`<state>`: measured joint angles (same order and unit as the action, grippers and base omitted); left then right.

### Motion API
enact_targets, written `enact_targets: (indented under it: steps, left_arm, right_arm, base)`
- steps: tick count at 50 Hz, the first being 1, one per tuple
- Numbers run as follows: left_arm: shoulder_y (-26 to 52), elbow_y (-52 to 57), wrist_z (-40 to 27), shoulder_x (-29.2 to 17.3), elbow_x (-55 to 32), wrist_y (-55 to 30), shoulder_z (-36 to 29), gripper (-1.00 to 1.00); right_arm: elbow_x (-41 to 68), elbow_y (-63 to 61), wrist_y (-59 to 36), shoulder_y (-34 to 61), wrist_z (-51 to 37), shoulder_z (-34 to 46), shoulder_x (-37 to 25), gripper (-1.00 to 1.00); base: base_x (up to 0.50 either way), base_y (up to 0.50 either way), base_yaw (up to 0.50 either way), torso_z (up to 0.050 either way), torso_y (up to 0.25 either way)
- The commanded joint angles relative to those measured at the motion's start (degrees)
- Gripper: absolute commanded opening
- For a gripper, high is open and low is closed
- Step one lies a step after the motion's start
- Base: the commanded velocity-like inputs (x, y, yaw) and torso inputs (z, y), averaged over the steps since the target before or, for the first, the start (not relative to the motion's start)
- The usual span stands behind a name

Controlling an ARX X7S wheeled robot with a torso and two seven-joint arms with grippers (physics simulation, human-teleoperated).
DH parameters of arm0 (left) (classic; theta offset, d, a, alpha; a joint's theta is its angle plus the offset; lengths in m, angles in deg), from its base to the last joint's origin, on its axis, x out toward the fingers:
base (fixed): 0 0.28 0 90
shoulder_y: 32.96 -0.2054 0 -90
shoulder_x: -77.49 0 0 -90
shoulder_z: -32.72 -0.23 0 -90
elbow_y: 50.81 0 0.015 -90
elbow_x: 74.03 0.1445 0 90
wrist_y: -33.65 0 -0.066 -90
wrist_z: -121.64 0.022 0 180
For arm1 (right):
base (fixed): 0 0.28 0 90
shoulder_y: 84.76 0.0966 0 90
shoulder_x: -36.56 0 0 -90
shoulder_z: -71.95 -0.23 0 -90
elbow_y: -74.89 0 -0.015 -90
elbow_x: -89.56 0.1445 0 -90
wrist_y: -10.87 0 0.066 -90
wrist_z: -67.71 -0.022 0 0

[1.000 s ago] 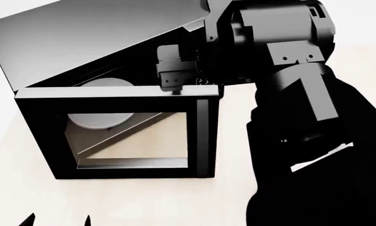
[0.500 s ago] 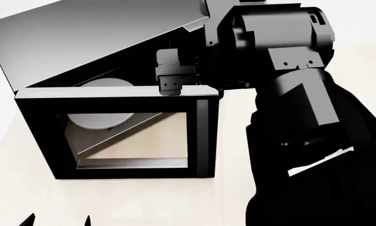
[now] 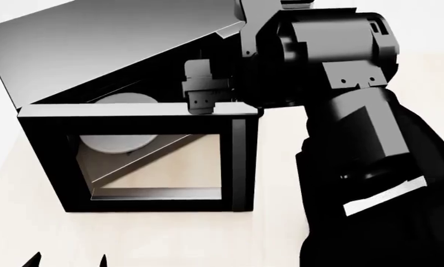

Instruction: Open the microwave.

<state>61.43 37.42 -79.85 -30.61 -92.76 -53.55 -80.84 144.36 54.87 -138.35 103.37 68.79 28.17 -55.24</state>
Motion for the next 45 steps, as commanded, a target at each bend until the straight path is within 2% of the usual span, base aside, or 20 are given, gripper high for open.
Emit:
enact_targets:
  steps: [1,35,45]
  left_arm:
    - [0.0,0.0,-0.1,-0.1,-0.1,0.1,-0.1,1.0]
    - [0.4,-0.4,-0.4,-0.2,-0.4,0.2,-0.5,1.0]
    - [0.4,-0.3,-0.4,-0.3,-0.6,0.1,-0.6,1.0]
  right_arm:
    - [5.5,-5.2,-3.0,-3.9,-2.6,-0.7,-1.6,1.0]
    - [20.0,-31.3,-13.1,-14.1,-19.4,-11.0,-9.0,1.0]
    - [21.9,-32.8,-13.5,-15.0,-20.0,-11.9,-9.5,1.0]
  base:
    - [0.0,0.0,0.0,0.0,0.0]
    - [0.0,0.0,0.0,-0.001,-0.002]
    - [0.0,0.0,0.0,0.0,-0.002]
